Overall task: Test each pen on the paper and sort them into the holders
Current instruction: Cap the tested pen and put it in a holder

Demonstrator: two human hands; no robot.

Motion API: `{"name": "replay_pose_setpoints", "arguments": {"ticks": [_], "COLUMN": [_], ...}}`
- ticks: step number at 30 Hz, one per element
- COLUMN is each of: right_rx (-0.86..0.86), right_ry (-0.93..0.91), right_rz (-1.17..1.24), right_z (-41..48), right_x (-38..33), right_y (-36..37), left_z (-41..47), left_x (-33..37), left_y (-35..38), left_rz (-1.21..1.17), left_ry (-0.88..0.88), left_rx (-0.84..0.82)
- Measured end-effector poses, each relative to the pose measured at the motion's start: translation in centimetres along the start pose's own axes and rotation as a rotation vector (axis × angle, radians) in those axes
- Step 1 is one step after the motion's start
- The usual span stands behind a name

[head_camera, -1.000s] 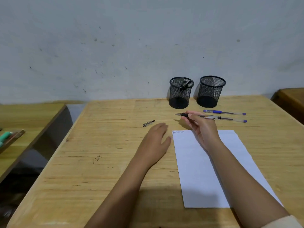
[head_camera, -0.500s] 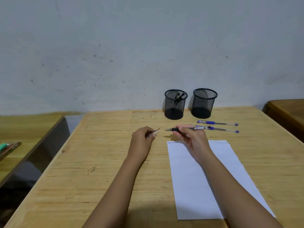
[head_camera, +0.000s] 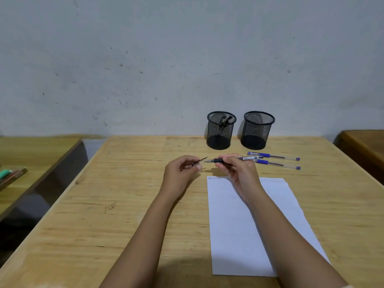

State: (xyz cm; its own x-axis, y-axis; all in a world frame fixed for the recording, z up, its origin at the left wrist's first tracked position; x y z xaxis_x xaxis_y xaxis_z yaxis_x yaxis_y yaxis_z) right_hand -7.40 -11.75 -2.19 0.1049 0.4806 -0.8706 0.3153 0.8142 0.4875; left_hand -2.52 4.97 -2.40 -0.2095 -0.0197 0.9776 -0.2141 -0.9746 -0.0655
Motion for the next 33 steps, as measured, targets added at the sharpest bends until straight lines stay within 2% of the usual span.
{"name": "replay_pose_setpoints", "arguments": {"ticks": [6, 11, 19, 23, 26, 30, 33], "right_rx": [-0.081, -0.172, -0.17, -0.147, -0.128, -0.192, -0.223], "right_ry": [0.011, -0.016, -0.054, -0.144, -0.219, -0.367, -0.409], "right_rz": [-0.002, -0.024, -0.075, -0.206, -0.208, -0.472, -0.701], "right_z": [-0.2, -0.6, -0.8, -1.3, -2.0, -3.3, -3.9], "right_x": [0.0, 0.3, -0.4, -2.8, -5.3, -7.8, -8.5], "right_y": [0.7, 1.3, 2.0, 2.9, 3.0, 3.0, 3.1], "left_z": [-0.2, -0.2, -0.3, 0.2, 0.5, 0.5, 0.7], "left_x": [0.3, 0.3, 1.5, 4.3, 6.2, 8.3, 10.3], "left_y": [0.5, -0.1, -0.2, -1.2, -2.5, -3.0, -2.1], "left_rz": [-0.109, -0.186, -0.197, -0.2, -0.194, -0.265, -0.304], "left_ry": [-0.019, -0.032, -0.031, 0.07, 0.125, 0.159, 0.196], "left_rx": [-0.074, -0.059, -0.032, -0.03, -0.012, -0.012, -0.022]}}
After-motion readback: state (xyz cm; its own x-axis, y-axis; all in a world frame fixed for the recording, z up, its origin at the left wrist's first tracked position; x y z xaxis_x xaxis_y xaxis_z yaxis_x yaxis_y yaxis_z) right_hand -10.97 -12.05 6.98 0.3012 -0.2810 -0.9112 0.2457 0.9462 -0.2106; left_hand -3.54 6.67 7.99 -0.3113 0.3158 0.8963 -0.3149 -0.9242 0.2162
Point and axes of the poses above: each hand's wrist, its own z-axis towards the middle knuckle, its own y-axis out of the palm, x = y × z, the point moved 5 cm from there along z, towards the middle knuckle, and after that the axes turned 3 degrees about -z, right-handed, at the moved point
